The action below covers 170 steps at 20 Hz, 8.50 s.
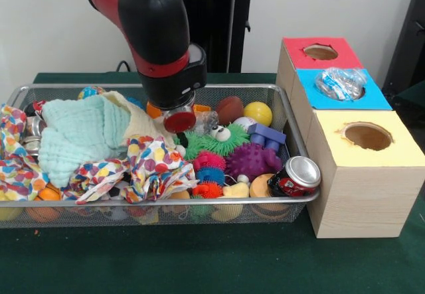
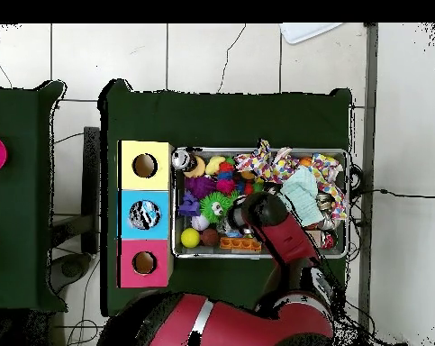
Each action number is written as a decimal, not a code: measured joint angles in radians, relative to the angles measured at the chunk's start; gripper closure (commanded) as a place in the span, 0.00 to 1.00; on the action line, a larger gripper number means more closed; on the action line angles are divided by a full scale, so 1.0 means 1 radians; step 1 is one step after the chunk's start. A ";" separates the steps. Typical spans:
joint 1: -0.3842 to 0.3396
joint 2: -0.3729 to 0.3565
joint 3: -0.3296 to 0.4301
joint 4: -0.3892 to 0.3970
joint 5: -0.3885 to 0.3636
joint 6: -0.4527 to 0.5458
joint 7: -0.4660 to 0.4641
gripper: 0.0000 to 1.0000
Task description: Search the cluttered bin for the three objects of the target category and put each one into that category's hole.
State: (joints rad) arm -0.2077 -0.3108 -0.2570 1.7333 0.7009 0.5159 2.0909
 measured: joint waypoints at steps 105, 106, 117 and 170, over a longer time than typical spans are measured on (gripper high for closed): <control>0.051 -0.064 -0.055 0.067 -0.005 0.167 0.000 1.00; 0.047 -0.072 -0.063 0.060 -0.025 0.197 0.000 1.00; -0.076 -0.157 -0.139 -0.084 -0.261 0.667 0.000 1.00; -0.217 -0.399 0.222 -0.232 0.146 1.054 0.000 1.00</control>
State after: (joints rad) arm -0.4251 -0.7095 -0.0352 1.5014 0.8469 1.5702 2.0911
